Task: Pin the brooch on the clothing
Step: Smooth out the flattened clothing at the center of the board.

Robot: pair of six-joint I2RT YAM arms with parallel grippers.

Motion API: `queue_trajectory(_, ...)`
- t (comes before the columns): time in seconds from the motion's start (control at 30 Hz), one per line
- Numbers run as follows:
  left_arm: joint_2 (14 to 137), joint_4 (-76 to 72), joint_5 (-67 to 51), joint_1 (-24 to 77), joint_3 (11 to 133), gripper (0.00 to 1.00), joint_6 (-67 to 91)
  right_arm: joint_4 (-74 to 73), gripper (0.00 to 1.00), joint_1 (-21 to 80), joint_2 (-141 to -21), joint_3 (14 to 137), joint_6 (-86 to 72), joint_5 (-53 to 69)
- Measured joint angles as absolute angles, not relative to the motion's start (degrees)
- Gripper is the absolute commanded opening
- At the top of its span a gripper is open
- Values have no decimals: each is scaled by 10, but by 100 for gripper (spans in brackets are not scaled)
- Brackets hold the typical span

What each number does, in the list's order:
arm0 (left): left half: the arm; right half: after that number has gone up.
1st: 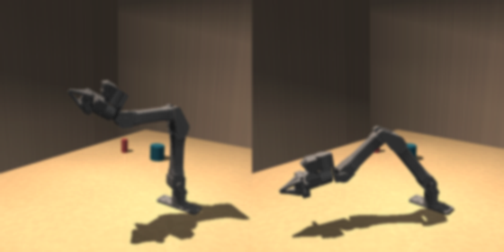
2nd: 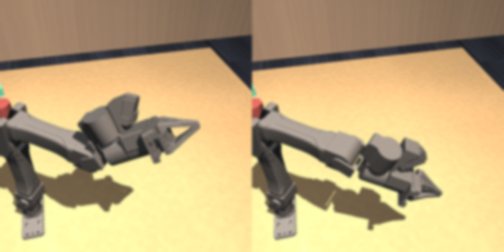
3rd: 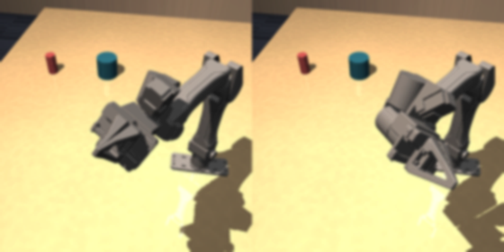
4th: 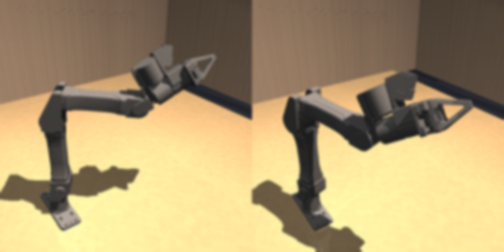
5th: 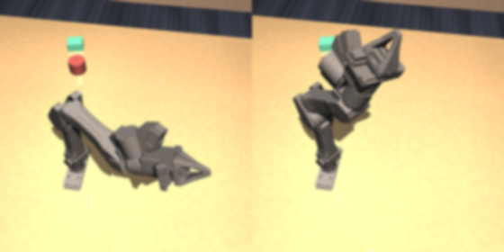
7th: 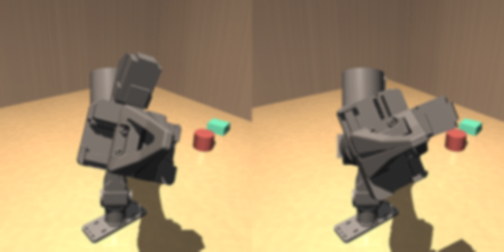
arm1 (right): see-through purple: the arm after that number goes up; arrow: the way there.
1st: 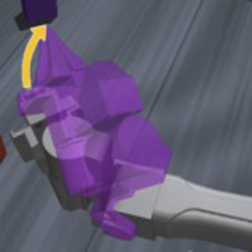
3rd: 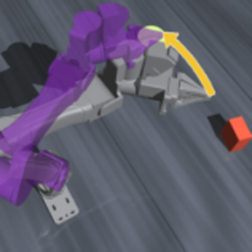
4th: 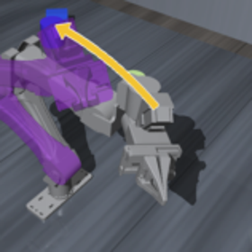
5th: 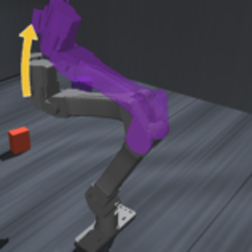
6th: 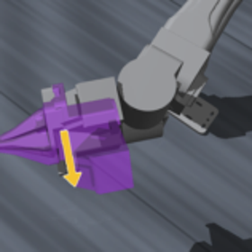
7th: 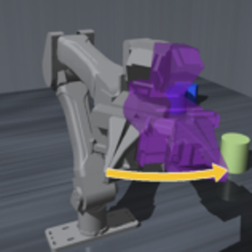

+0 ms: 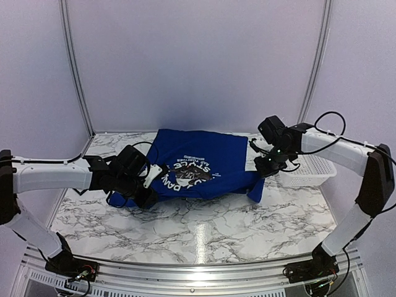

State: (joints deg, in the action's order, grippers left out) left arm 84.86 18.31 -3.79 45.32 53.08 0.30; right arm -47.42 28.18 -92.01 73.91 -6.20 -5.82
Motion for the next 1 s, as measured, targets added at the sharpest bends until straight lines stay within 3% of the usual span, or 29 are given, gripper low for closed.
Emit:
queue_trajectory(0.47, 784, 286, -66, 491, 507, 0, 37, -618, 0, 304, -835, 668, -88, 124)
queue_trajectory(0.57, 810, 287, -73, 492, 506, 29, 37, -604, 29, 304, -862, 659, -90, 118)
queue_trajectory(0.63, 837, 288, -72, 493, 507, 49, 31, -579, 38, 304, -887, 656, -90, 103)
queue_trajectory(0.7, 862, 293, -62, 493, 509, 58, 30, -557, 42, 304, -908, 656, -93, 78)
queue_trajectory(0.87, 882, 329, 5, 497, 565, 62, 21, -539, 45, 303, -922, 668, -97, 30)
queue_trajectory(1.0, 885, 325, 31, 535, 646, 57, -8, -530, 45, 305, -891, 664, -110, 36)
